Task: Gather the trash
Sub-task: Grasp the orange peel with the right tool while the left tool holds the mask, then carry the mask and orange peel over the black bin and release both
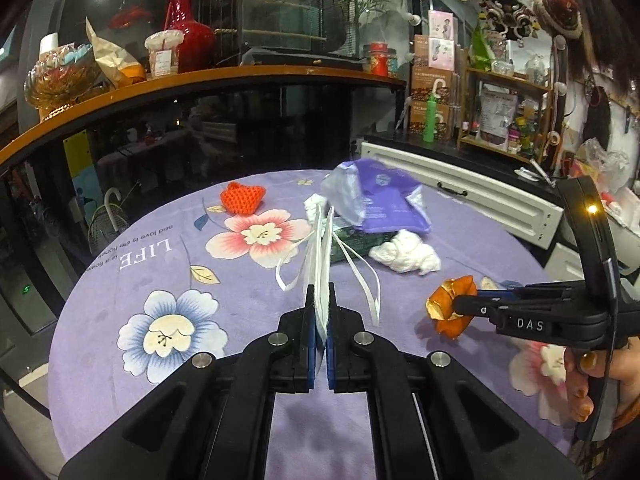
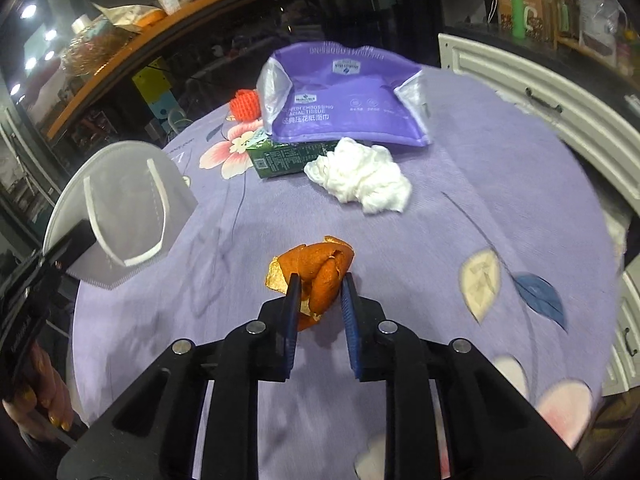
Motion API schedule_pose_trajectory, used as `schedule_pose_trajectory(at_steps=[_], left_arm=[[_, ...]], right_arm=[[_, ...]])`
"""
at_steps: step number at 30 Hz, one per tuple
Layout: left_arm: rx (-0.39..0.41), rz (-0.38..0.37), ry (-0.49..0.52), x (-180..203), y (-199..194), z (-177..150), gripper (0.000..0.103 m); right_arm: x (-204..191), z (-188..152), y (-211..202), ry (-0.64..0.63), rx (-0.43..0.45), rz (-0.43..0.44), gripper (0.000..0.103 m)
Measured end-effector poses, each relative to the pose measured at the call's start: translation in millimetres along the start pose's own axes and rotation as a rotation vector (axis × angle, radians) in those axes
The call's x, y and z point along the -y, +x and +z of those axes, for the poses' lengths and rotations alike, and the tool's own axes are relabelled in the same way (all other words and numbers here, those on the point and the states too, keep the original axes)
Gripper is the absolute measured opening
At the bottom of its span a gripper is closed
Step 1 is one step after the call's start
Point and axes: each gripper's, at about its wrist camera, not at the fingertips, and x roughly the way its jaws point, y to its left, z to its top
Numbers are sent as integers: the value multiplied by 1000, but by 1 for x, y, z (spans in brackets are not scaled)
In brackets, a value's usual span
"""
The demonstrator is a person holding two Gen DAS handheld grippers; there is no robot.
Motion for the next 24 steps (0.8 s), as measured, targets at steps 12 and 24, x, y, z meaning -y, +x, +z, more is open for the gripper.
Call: schedule_pose_trajectory(at_steps=[12, 24], left_arm=[[31, -193, 72, 93, -52, -15, 4], [-5, -436, 199, 219, -71, -43, 4]], right_arm=[[41, -90, -111, -6, 127, -138, 21], [124, -200, -189, 128, 157, -361, 21]])
